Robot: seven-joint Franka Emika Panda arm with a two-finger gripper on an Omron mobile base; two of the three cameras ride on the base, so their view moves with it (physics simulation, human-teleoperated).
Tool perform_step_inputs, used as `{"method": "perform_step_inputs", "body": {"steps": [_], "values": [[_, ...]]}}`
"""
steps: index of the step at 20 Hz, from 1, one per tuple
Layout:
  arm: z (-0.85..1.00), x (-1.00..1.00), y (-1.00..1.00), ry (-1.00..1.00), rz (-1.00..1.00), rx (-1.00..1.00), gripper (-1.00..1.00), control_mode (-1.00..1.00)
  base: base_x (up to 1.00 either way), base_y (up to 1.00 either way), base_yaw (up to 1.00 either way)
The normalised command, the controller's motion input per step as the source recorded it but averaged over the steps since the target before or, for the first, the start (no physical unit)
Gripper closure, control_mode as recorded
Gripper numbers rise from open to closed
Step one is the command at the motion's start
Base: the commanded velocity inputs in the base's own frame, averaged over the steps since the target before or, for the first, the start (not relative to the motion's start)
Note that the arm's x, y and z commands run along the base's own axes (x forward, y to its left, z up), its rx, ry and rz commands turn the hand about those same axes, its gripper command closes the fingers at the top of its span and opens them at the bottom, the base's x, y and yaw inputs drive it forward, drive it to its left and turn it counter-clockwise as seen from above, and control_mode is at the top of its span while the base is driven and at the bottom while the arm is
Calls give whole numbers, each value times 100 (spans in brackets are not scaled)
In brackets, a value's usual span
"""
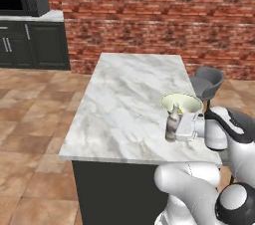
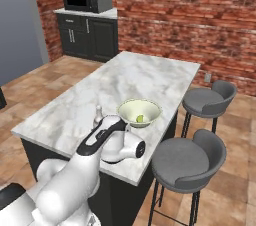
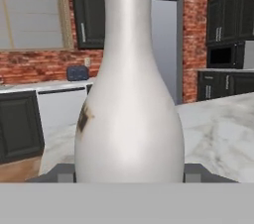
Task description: There is a bowl on the dining counter. Grab a lemon wedge from the fridge and place it in the bowl. Then get the liquor bottle and glass cup from the cabinet and place them next to the bowl.
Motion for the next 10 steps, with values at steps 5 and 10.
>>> {"method": "perform_step_inputs", "body": {"steps": [5, 10], "values": [[-44, 17, 7, 0, 8, 2, 100, -100, 0, 0, 0], [-17, 7, 0, -10, 4, 0, 100, -100, 0, 0, 0]]}}
